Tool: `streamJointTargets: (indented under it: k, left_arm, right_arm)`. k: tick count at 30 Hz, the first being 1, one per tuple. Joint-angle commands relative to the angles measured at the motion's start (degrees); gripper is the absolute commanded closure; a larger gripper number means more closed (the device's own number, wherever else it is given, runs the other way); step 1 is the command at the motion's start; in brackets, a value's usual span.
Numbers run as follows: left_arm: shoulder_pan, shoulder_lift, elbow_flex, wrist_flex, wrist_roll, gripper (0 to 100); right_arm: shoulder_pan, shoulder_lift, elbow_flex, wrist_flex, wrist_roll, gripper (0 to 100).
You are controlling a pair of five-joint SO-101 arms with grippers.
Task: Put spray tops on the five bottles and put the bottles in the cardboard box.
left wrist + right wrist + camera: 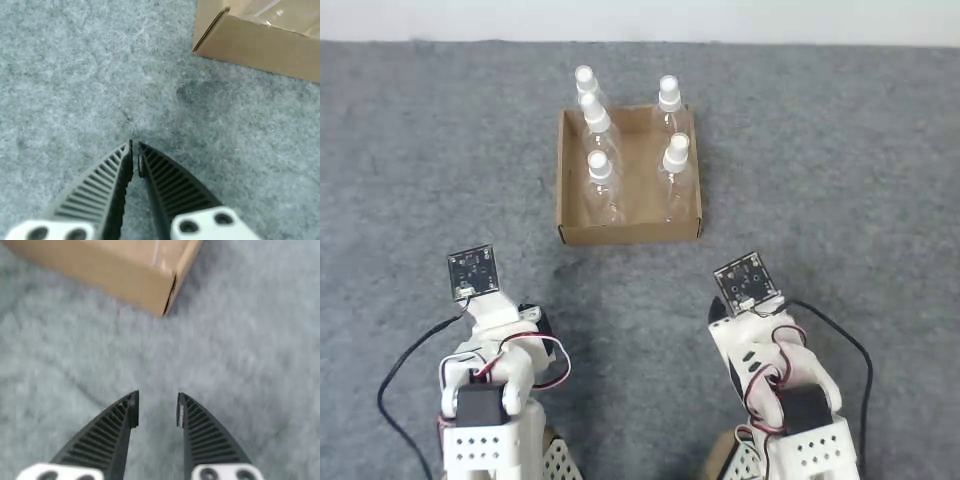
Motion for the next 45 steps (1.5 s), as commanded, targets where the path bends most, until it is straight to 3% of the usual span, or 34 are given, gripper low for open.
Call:
streamJointTargets:
  k: [1,10,17,24,30,41,45]
  left_arm:
    - [-0.09,-0.97,-0.75,0.26,-0.35,99]
    - [-0.09,-0.97,-0.75,0.26,-0.35,99]
    - [-0.09,-0.97,-0.75,0.26,-0.35,99]
    - [-0.09,-0.97,-0.75,0.26,-0.35,99]
    - [-0.09,-0.97,-0.75,0.26,-0.35,99]
    - [-0.09,-0.97,-0.75,0.26,-0.35,99]
    - [-0.09,-0.97,-0.75,0.26,-0.35,99]
  right_arm:
    - [0.66,-1.19,1.23,3.56,0.09,91.8]
    - [0.66,-1.19,1.23,13.76,0.09,92.1]
    - [0.66,-1.19,1.32,14.99,-0.53,92.3]
    - [1.36,-1.19,1.32,15.08,-8.7,92.3]
    - [6.46,-1.19,1.32,15.52,-8.7,92.3]
    - [6.81,-1.19,1.32,15.52,-8.7,92.6]
    - [6.81,-1.19,1.32,15.52,-8.7,99.4]
